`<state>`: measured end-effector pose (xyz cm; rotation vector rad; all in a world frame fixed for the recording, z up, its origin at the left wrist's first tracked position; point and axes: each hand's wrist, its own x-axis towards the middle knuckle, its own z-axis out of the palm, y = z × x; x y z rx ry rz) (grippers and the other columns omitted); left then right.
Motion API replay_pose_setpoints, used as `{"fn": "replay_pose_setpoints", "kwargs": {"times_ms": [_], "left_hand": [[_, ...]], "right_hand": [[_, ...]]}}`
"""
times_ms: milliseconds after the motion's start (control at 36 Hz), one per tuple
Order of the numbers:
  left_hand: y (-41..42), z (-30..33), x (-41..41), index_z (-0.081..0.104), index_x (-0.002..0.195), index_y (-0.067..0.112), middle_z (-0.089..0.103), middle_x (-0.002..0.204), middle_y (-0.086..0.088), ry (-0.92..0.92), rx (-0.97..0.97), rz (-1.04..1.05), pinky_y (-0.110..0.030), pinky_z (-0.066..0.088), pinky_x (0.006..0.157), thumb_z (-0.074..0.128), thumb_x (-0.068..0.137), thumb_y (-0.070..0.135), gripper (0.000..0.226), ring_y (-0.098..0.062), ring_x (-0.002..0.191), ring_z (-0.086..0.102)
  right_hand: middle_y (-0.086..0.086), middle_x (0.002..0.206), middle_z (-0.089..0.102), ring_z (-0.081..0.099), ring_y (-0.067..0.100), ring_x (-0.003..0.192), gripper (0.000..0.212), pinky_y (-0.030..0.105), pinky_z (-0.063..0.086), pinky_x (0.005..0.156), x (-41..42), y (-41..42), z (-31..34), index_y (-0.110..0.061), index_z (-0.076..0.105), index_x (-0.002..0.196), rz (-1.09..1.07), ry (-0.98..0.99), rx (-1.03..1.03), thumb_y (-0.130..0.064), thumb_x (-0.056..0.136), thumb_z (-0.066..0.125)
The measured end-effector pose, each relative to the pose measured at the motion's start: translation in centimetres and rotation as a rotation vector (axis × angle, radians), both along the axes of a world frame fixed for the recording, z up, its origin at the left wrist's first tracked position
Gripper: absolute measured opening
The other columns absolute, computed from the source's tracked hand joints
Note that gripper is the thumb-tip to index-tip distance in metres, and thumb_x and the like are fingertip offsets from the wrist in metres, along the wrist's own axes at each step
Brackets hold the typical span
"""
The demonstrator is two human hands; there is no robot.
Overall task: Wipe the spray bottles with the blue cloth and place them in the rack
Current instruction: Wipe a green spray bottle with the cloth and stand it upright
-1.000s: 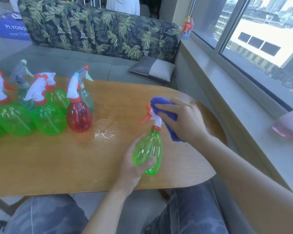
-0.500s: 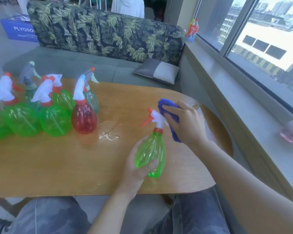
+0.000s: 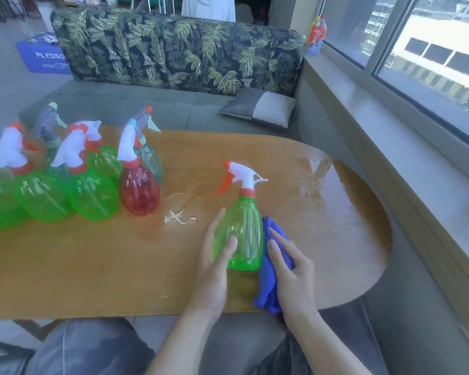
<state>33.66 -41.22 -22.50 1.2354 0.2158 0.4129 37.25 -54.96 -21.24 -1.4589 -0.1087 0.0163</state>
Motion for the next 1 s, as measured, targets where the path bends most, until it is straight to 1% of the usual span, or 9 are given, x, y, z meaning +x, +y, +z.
{"fn": "replay_pose_setpoints", "kwargs": {"times_ms": [167,250,306,361,528,611,722,806,1000], "left_hand": [[-0.53,0.17,0.18,0.055,0.155,0.038,0.05,0.164,0.018,-0.001,0.088,-0.061,-0.053,0.019,0.134,0.045,0.108,0.037,0.048,-0.006,0.158,0.036],[-0.53,0.6,0.13,0.05,0.157,0.04,0.049,0.163,0.02,0.0,0.163,-0.051,-0.049,0.026,0.132,0.065,0.097,0.06,0.066,-0.004,0.156,0.038],[-0.56,0.54,0.16,0.047,0.159,0.041,0.048,0.162,0.016,0.005,0.251,-0.04,-0.048,0.033,0.128,0.084,0.082,0.064,0.088,-0.008,0.155,0.041],[-0.86,0.2,0.29,0.047,0.158,0.04,0.051,0.161,0.013,0.015,0.282,-0.009,-0.05,0.037,0.126,0.09,0.078,0.053,0.092,-0.011,0.153,0.045],[-0.84,0.14,0.56,0.044,0.158,0.042,0.048,0.161,0.026,-0.008,0.214,0.001,-0.05,0.031,0.13,0.068,0.089,0.054,0.074,-0.002,0.153,0.041],[-0.72,0.17,0.43,0.046,0.159,0.039,0.048,0.165,0.015,-0.025,0.157,-0.021,-0.057,0.025,0.131,0.056,0.096,0.048,0.064,-0.012,0.158,0.038],[-0.77,0.5,0.33,0.042,0.161,0.038,0.046,0.166,0.016,-0.014,0.178,-0.04,-0.057,0.029,0.13,0.074,0.089,0.068,0.084,-0.012,0.156,0.04],[-0.81,0.45,0.41,0.044,0.16,0.038,0.049,0.163,0.018,-0.003,0.207,-0.04,-0.055,0.034,0.128,0.086,0.081,0.054,0.091,-0.009,0.154,0.043],[-0.34,-0.35,0.58,0.049,0.157,0.047,0.046,0.167,0.014,-0.014,0.131,-0.04,-0.061,0.026,0.13,0.07,0.088,0.046,0.072,-0.016,0.158,0.038]], "right_hand": [[-0.01,0.11,0.078,0.067,-0.005,0.11,0.025,0.01,0.048,0.09,-0.4,-0.57,0.07,-0.025,0.079,0.112,-0.064,-0.009,0.045,-0.008,0.098,0.067],[-0.019,0.107,0.078,0.061,-0.018,0.108,0.029,0.003,0.044,0.089,-0.46,-0.42,0.45,-0.026,0.078,0.112,-0.045,-0.05,0.01,-0.004,0.097,0.067],[-0.017,0.102,0.078,0.064,-0.014,0.103,0.029,0.005,0.046,0.086,-0.44,-0.4,0.41,-0.024,0.078,0.112,-0.044,-0.058,0.021,-0.003,0.096,0.067],[-0.008,0.099,0.077,0.067,-0.009,0.099,0.028,0.008,0.049,0.084,-0.38,-0.51,0.33,-0.024,0.079,0.11,-0.054,-0.049,0.05,-0.003,0.096,0.068],[-0.009,0.102,0.077,0.068,-0.003,0.098,0.027,0.011,0.05,0.084,-0.43,-0.57,0.28,-0.025,0.08,0.115,-0.027,-0.008,0.089,-0.008,0.098,0.067],[-0.003,0.104,0.075,0.07,0.009,0.101,0.027,0.015,0.051,0.086,-0.33,-0.59,0.2,-0.029,0.081,0.113,-0.024,-0.011,0.078,-0.011,0.097,0.068],[-0.002,0.105,0.075,0.071,0.012,0.103,0.026,0.018,0.053,0.088,-0.3,-0.52,0.31,-0.031,0.081,0.114,-0.012,-0.005,0.082,-0.018,0.094,0.069],[-0.001,0.106,0.075,0.071,0.014,0.104,0.028,0.02,0.053,0.088,-0.24,-0.48,0.17,-0.029,0.081,0.115,-0.018,-0.016,0.056,-0.012,0.097,0.068],[-0.002,0.105,0.075,0.071,0.015,0.104,0.026,0.019,0.053,0.088,-0.22,-0.57,-0.03,-0.024,0.08,0.116,-0.02,0.006,0.048,-0.011,0.099,0.068]]}}
